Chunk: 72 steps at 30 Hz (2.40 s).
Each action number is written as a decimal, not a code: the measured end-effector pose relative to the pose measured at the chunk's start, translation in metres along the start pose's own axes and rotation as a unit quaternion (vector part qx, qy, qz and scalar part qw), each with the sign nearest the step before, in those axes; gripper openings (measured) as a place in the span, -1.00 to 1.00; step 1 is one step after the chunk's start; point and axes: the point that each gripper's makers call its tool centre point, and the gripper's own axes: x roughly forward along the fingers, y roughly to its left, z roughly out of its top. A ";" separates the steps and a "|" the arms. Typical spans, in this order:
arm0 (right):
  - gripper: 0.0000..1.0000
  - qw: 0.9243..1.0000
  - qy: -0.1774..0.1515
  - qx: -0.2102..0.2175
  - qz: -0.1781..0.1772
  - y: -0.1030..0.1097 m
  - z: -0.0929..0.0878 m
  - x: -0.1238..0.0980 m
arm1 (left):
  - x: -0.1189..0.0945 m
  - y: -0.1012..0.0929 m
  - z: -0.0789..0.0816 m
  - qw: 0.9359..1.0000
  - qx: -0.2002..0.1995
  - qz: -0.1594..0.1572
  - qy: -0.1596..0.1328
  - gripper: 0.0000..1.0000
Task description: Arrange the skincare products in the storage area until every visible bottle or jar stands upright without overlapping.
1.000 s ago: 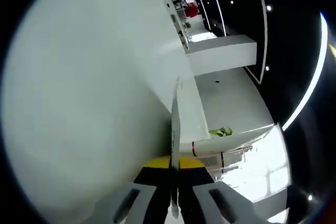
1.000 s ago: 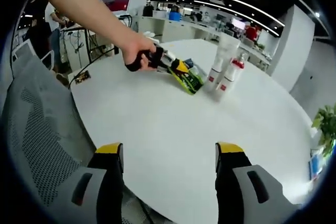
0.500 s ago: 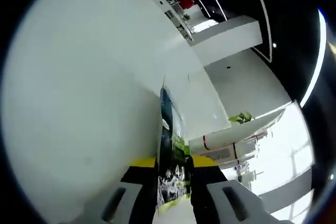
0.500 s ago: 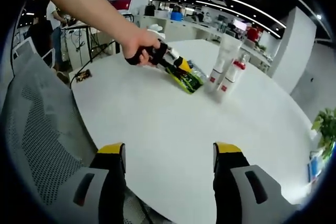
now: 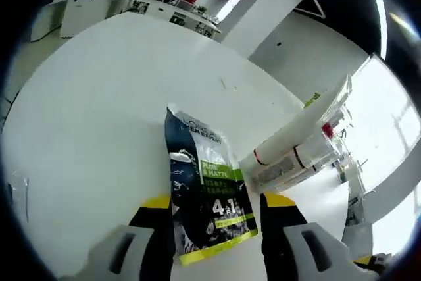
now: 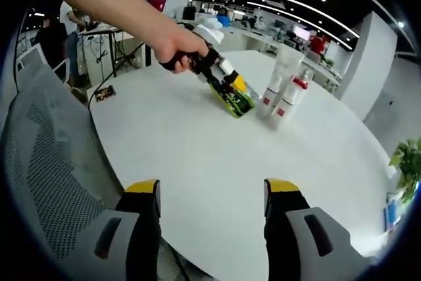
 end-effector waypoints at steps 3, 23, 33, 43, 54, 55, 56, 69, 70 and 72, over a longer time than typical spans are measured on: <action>0.18 1.000 0.000 0.000 -0.001 0.000 0.000 0.000 | 0.002 0.004 -0.001 0.999 0.033 0.015 0.011 0.16; 0.13 1.000 -0.002 -0.007 -0.002 -0.001 0.001 0.000 | -0.047 0.008 0.017 0.996 0.089 0.011 -0.022 0.45; 0.13 1.000 -0.009 -0.018 -0.002 0.001 0.004 -0.001 | -0.164 0.069 -0.029 0.988 0.125 0.087 -0.023 0.50; 0.11 0.999 -0.011 -0.039 -0.011 0.000 0.007 -0.002 | -0.244 0.137 -0.127 0.982 0.073 0.174 0.023 0.49; 0.13 0.998 -0.015 -0.057 -0.013 0.003 0.009 -0.004 | -0.251 0.150 -0.198 0.969 0.082 0.214 0.091 0.22; 0.14 0.998 -0.015 -0.057 -0.013 0.003 0.009 -0.004 | -0.250 0.149 -0.201 0.969 0.080 0.214 0.091 0.20; 0.14 0.998 -0.015 -0.059 -0.014 0.003 0.009 -0.004 | -0.249 0.150 -0.203 0.969 0.079 0.217 0.092 0.17; 0.11 0.996 -0.021 -0.089 -0.017 0.005 0.014 -0.005 | -0.254 0.161 -0.205 0.956 0.115 0.235 0.134 -0.17; 0.10 0.996 -0.020 -0.090 -0.018 0.005 0.013 -0.005 | -0.254 0.161 -0.206 0.955 0.116 0.236 0.134 -0.17; 0.09 0.995 -0.021 -0.094 -0.019 0.005 0.014 -0.005 | -0.253 0.159 -0.207 0.956 0.117 0.234 0.133 -0.19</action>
